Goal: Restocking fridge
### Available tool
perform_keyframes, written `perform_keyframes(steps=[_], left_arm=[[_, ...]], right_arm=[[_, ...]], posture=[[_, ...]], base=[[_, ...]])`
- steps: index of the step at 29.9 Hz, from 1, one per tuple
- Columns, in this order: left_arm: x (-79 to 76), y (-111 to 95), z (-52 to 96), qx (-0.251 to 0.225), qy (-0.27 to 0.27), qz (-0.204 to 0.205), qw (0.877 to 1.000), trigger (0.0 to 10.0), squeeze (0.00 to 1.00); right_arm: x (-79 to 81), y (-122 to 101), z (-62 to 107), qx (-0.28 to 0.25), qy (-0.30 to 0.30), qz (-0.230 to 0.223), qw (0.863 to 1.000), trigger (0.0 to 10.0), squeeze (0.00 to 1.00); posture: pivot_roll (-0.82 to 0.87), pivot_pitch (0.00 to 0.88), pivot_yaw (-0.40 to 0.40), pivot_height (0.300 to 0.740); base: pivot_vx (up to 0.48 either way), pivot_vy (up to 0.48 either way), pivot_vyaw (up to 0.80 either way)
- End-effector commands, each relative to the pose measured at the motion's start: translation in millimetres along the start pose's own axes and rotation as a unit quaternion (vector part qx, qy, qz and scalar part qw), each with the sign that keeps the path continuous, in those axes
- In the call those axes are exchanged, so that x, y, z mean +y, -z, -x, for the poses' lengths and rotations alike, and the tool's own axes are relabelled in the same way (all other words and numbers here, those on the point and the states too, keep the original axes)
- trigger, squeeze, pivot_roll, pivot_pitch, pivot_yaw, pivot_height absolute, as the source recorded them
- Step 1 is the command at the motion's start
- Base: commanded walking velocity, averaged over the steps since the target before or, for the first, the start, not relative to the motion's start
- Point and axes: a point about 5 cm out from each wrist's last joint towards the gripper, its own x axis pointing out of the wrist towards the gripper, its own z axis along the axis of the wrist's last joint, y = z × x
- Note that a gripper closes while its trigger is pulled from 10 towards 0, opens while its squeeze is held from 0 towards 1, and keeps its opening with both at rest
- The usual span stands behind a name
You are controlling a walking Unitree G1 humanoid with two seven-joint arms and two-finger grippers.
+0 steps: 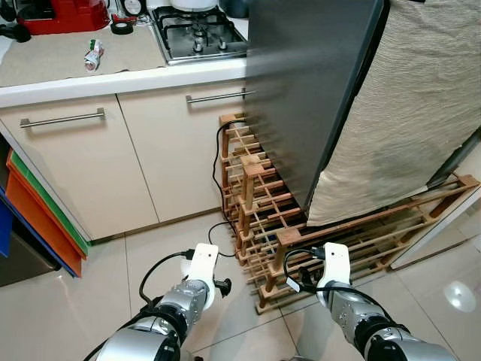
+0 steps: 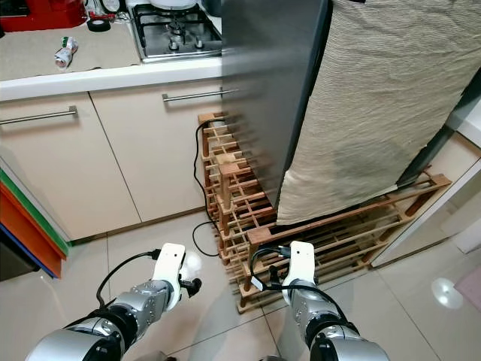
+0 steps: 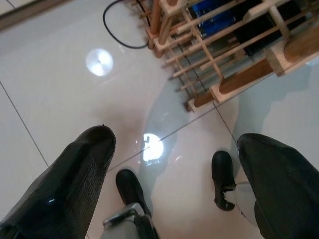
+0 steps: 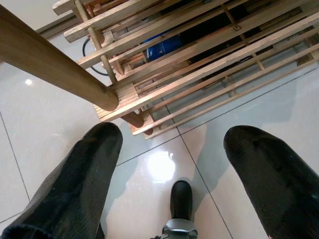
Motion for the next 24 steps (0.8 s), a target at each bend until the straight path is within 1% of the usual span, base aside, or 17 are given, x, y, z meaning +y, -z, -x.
perform_keyframes(steps=[1, 6, 10, 18, 24], left_arm=[[0.9, -4.8, 0.1, -0.003, -0.003, -0.004, 1.000, 10.0, 0.00], [3.1, -5.8, 0.3, -0.002, -0.008, -0.006, 1.000, 10.0, 0.00], [1.5, -6.1, 0.2, -0.003, -0.005, -0.007, 1.000, 10.0, 0.00], [1.1, -6.3, 0.1, -0.004, -0.005, -0.008, 1.000, 10.0, 0.00], [3.9, -6.9, 0.4, -0.005, -0.007, -0.012, 1.000, 10.0, 0.00]], right_arm=[[1.0, -4.7, -0.5, -0.004, -0.001, 0.003, 1.000, 10.0, 0.00], [1.2, -9.7, -1.0, -0.008, -0.004, 0.007, 1.000, 10.0, 0.00], [0.0, -11.8, -1.0, -0.010, -0.003, 0.010, 1.000, 10.0, 0.00], [0.6, -10.7, -1.0, -0.007, -0.006, 0.018, 1.000, 10.0, 0.00], [0.6, -8.1, -0.8, -0.004, -0.003, 0.016, 1.000, 10.0, 0.00]], posture=[[-0.06, 0.000, -0.015, 0.732], [-0.06, 0.000, -0.021, 0.732], [-0.06, 0.000, -0.027, 0.732], [-0.05, 0.000, -0.033, 0.732], [-0.04, 0.000, -0.027, 0.732]], base=[[0.000, 0.000, 0.00], [0.000, 0.000, 0.00], [0.000, 0.000, 0.00], [0.000, 0.000, 0.00], [0.000, 0.000, 0.00]])
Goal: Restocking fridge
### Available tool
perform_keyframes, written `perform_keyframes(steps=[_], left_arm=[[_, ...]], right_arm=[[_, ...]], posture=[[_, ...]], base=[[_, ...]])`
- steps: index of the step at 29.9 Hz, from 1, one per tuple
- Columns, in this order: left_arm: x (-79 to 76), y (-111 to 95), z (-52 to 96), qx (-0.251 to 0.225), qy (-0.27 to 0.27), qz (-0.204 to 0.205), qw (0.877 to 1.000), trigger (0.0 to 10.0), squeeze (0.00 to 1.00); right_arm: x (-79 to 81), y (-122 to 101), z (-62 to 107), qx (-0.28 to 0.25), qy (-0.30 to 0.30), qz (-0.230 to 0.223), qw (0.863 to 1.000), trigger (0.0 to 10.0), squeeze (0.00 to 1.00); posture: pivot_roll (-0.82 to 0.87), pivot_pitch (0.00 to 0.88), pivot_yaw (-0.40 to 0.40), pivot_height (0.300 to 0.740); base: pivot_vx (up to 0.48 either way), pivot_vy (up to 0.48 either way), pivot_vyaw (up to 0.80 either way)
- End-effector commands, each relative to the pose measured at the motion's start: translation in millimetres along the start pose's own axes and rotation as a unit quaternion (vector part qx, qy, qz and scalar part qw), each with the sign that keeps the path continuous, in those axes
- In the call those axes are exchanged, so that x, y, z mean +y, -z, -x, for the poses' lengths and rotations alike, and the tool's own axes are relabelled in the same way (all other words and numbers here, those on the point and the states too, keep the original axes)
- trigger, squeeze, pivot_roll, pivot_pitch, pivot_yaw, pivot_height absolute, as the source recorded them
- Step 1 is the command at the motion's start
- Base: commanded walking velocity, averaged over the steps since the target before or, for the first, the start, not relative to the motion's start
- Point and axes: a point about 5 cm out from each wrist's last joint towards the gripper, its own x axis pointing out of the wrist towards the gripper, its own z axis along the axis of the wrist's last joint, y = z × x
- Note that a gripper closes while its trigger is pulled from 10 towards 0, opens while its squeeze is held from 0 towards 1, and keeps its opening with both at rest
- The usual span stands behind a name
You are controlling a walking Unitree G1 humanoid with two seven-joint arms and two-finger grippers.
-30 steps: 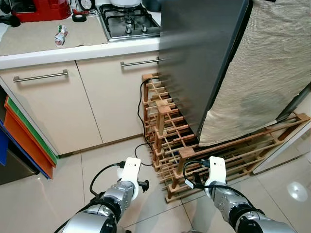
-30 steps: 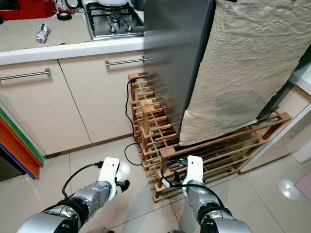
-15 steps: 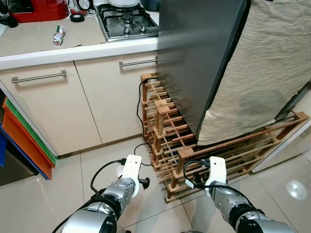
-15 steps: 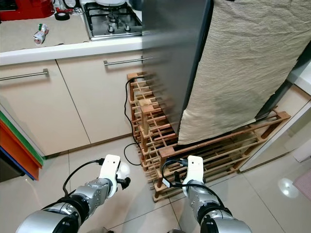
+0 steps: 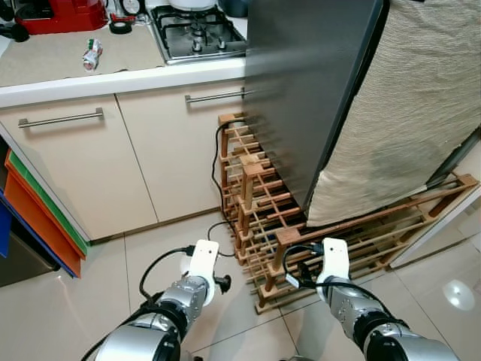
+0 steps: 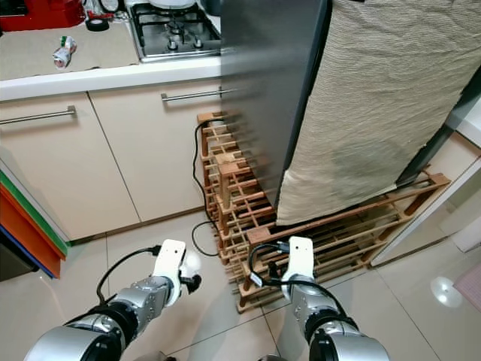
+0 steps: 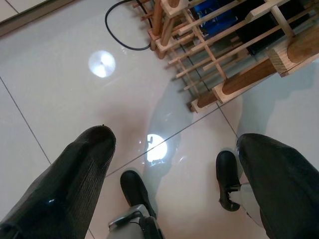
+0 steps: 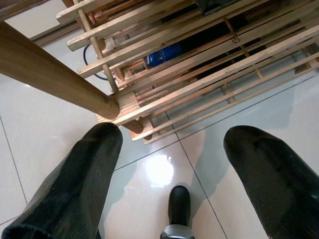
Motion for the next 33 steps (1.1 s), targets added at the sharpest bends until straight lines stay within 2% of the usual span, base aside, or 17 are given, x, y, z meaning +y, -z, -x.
perform_keyframes(steps=[1, 6, 8, 13, 17, 21, 33], left_arm=[[0.7, -6.7, 0.1, -0.007, -0.001, -0.004, 1.000, 10.0, 0.00], [1.2, -7.0, 0.2, -0.008, -0.002, -0.006, 1.000, 10.0, 0.00], [1.5, -10.1, 0.3, -0.020, -0.002, 0.006, 1.000, 10.0, 0.00], [-0.4, -11.2, 0.2, -0.020, 0.000, -0.003, 1.000, 10.0, 0.00], [-2.2, -14.6, 0.2, -0.033, 0.003, 0.017, 0.999, 10.0, 0.00], [-1.0, -13.9, 0.3, -0.029, 0.001, -0.001, 1.000, 10.0, 0.00], [0.8, -8.8, 0.2, -0.020, -0.003, -0.013, 1.000, 10.0, 0.00]], right_arm=[[-1.9, 1.1, 0.3, 0.004, 0.001, 0.005, 1.000, 10.0, 0.00], [-4.7, 2.5, 0.7, 0.006, 0.005, 0.005, 1.000, 10.0, 0.00], [-5.5, 2.0, 0.7, 0.005, 0.006, 0.002, 1.000, 10.0, 0.00], [-7.6, 1.0, 0.8, 0.004, 0.009, 0.000, 1.000, 10.0, 0.00], [-9.9, 0.0, 1.0, 0.003, 0.011, 0.000, 1.000, 10.0, 0.00], [-11.8, 1.8, 1.4, 0.006, 0.011, 0.003, 1.000, 10.0, 0.00], [-13.5, 7.6, 2.2, 0.014, 0.012, 0.013, 1.000, 10.0, 0.00]], posture=[[-0.04, 0.000, -0.026, 0.732], [-0.04, 0.000, -0.024, 0.732], [-0.04, 0.000, -0.025, 0.732], [-0.04, 0.000, -0.030, 0.732], [-0.05, 0.000, -0.032, 0.732], [-0.05, 0.000, -0.039, 0.732], [-0.04, 0.000, -0.044, 0.732]], base=[[0.000, 0.000, 0.00], [0.000, 0.000, 0.00], [0.000, 0.000, 0.00], [0.000, 0.000, 0.00], [0.000, 0.000, 0.00], [0.000, 0.000, 0.00], [0.000, 0.000, 0.00]])
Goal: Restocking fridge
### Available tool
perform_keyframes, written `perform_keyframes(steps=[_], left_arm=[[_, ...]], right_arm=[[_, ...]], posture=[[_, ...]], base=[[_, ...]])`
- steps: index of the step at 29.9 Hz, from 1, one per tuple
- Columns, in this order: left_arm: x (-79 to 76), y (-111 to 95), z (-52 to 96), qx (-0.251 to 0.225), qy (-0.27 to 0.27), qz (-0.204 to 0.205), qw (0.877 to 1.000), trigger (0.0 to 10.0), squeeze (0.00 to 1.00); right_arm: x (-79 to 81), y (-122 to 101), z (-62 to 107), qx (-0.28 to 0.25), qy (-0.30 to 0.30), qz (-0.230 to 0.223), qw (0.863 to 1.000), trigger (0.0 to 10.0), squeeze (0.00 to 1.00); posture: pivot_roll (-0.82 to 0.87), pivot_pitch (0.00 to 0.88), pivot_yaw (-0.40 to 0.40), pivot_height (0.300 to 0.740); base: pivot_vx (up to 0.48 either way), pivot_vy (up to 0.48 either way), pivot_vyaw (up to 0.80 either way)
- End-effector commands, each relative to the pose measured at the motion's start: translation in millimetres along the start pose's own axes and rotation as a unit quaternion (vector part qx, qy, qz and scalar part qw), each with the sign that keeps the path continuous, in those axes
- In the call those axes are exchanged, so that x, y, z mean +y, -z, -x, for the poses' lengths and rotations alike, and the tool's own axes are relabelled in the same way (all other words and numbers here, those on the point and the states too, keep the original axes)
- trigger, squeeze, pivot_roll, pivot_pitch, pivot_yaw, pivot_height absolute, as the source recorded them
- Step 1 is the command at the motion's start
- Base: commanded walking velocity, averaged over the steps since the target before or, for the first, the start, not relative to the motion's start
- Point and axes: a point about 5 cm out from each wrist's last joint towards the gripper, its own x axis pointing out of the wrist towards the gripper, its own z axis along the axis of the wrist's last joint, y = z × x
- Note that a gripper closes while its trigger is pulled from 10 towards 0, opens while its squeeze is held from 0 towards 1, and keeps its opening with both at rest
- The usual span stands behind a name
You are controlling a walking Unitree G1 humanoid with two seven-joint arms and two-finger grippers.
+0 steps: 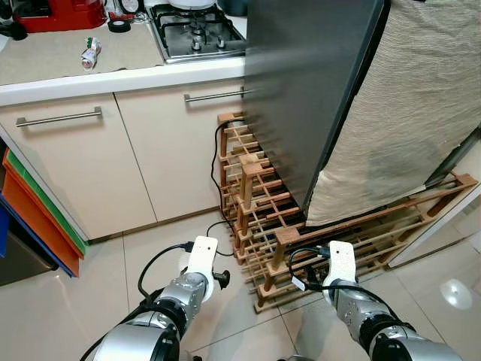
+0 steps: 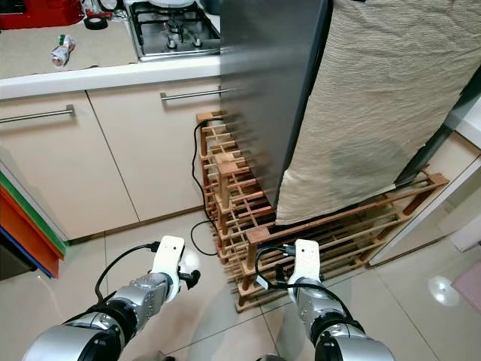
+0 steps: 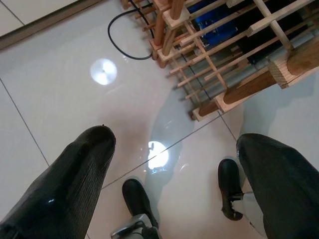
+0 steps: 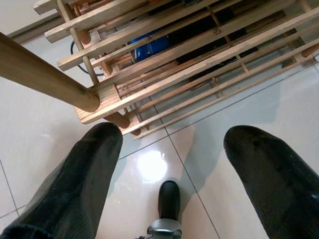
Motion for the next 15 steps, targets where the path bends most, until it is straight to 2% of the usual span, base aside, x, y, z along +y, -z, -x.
perform_keyframes(steps=[1, 15], left_arm=[[-0.4, -2.4, -0.1, -0.001, 0.001, -0.012, 1.000, 10.0, 0.00], [2.7, -0.7, 0.2, 0.002, -0.002, -0.025, 1.000, 10.0, 0.00]], right_arm=[[-0.2, 2.2, 0.2, 0.007, -0.003, 0.011, 1.000, 10.0, 0.00], [-6.5, 2.1, 0.6, 0.011, 0.015, 0.004, 1.000, 10.0, 0.00]], posture=[[-0.04, 0.000, -0.043, 0.732], [-0.04, 0.000, -0.050, 0.732]], base=[[0.000, 0.000, 0.00], [0.000, 0.000, 0.00]])
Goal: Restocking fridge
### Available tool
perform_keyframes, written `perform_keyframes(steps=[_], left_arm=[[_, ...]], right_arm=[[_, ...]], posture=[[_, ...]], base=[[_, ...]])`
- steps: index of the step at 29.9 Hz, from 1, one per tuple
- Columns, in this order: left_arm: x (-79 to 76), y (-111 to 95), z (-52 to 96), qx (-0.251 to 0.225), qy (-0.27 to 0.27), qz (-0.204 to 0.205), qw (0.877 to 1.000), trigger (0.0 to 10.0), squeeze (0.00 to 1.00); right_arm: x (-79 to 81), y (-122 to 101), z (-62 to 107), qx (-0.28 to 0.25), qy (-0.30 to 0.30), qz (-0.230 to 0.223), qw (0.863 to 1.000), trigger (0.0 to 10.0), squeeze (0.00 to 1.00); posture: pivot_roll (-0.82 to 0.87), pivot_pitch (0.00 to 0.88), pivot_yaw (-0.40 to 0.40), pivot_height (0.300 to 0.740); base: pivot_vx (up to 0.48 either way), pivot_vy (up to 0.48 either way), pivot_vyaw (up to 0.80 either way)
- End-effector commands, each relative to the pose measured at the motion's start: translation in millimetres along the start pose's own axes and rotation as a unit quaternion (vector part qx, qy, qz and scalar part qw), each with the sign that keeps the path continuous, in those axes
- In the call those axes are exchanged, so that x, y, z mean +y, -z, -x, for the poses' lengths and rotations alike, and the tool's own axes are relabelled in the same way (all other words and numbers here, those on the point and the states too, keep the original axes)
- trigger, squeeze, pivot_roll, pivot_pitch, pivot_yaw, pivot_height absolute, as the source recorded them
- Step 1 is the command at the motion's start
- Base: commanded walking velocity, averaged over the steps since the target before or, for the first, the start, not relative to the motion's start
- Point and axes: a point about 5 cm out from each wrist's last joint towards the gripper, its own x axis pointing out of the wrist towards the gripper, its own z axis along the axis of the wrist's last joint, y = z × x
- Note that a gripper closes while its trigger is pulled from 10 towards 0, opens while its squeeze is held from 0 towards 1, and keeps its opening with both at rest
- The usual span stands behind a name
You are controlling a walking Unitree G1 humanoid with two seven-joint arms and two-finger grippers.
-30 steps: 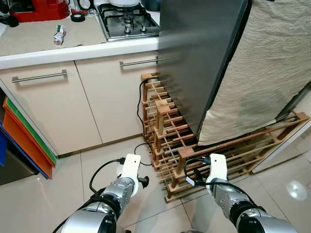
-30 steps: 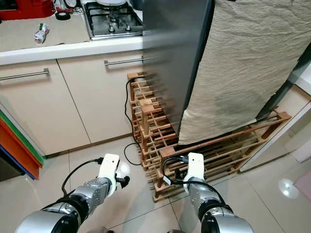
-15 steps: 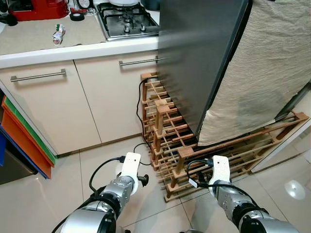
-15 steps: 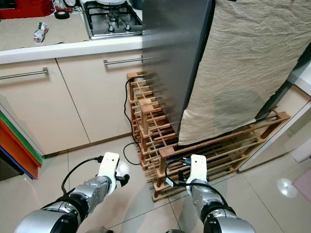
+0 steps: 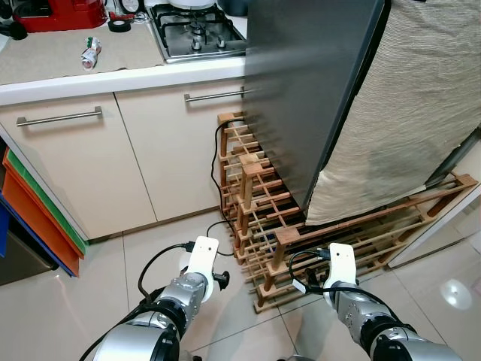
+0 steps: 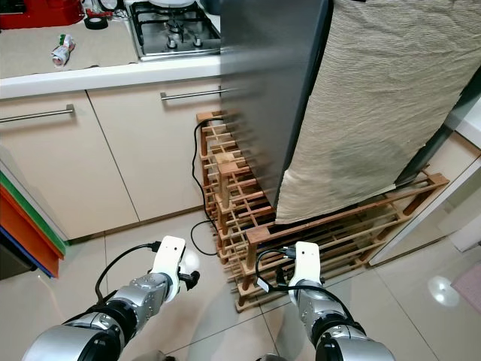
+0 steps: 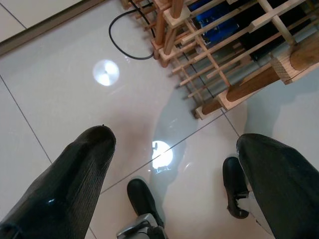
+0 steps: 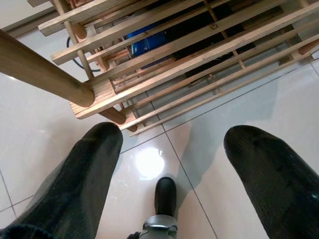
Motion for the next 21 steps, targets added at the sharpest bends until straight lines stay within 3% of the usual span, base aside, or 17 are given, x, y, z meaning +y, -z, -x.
perform_keyframes(steps=[1, 21], left_arm=[[-0.5, -0.8, 0.0, 0.000, 0.002, -0.005, 1.000, 10.0, 0.00], [-4.7, 9.5, 0.0, 0.012, 0.007, 0.000, 1.000, 10.0, 0.00]], right_arm=[[-3.4, 0.7, 0.3, 0.004, 0.006, 0.001, 1.000, 10.0, 0.00], [-1.8, 11.5, 1.3, 0.015, -0.001, -0.015, 1.000, 10.0, 0.00]], posture=[[-0.03, 0.000, -0.051, 0.732], [-0.03, 0.000, -0.061, 0.732]], base=[[0.000, 0.000, 0.00], [0.000, 0.000, 0.00]])
